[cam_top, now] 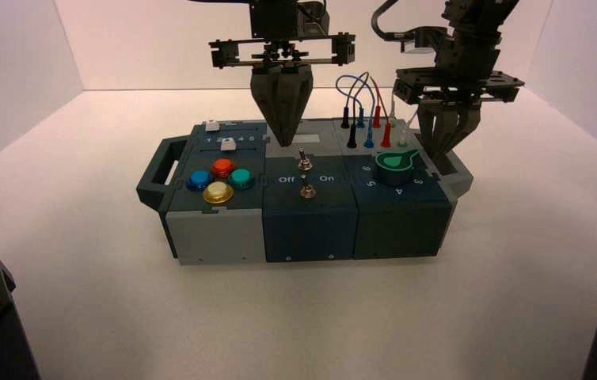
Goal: Flip the top switch on with the left gripper.
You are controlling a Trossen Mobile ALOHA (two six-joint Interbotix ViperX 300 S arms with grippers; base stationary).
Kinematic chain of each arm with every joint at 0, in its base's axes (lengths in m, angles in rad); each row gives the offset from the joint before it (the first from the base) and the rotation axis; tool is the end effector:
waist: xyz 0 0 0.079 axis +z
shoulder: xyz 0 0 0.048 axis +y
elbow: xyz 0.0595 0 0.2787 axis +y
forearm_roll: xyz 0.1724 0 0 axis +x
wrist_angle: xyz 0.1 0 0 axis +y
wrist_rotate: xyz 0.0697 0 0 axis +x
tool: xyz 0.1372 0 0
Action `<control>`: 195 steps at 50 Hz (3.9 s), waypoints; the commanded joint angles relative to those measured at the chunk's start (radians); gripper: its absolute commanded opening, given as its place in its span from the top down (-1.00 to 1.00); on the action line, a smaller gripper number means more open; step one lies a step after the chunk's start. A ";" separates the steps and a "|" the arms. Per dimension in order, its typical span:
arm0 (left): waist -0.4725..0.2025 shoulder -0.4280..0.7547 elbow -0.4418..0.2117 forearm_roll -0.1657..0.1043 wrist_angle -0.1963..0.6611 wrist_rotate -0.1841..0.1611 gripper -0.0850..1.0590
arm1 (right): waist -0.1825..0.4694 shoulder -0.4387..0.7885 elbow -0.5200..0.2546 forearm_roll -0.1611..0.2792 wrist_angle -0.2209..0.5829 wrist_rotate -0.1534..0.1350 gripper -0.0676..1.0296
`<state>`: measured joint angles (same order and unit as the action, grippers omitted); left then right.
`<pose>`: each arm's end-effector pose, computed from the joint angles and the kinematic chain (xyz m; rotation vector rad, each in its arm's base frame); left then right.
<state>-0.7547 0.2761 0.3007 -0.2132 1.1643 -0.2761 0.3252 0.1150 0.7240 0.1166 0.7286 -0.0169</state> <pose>0.2120 -0.2546 0.0301 0.2391 1.7905 -0.3697 0.2550 0.1029 -0.0119 -0.1395 1.5694 0.2614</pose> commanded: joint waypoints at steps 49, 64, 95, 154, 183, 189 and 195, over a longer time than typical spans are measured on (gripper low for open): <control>-0.005 0.034 -0.017 0.003 -0.012 -0.012 0.91 | 0.005 0.017 0.002 -0.005 -0.002 -0.006 0.92; -0.008 0.051 -0.046 0.002 -0.006 -0.012 0.91 | 0.006 0.015 0.002 -0.005 0.000 -0.006 0.92; -0.020 0.075 -0.081 0.003 0.014 -0.008 0.91 | 0.011 0.011 0.000 -0.005 0.000 -0.008 0.92; -0.072 0.091 -0.121 0.002 0.049 -0.011 0.91 | 0.012 0.009 -0.002 -0.005 0.003 -0.008 0.92; -0.104 0.109 -0.175 -0.002 0.067 -0.020 0.91 | 0.012 0.006 -0.002 -0.005 0.005 -0.008 0.92; -0.110 0.121 -0.184 -0.002 0.078 -0.020 0.91 | 0.012 0.006 0.000 -0.005 0.005 -0.008 0.92; -0.112 0.126 -0.179 -0.002 0.078 -0.018 0.91 | 0.012 0.009 0.000 -0.005 0.006 -0.008 0.92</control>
<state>-0.8207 0.4203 0.1457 -0.2025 1.2471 -0.2915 0.3252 0.1166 0.7225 0.1089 0.7378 -0.0169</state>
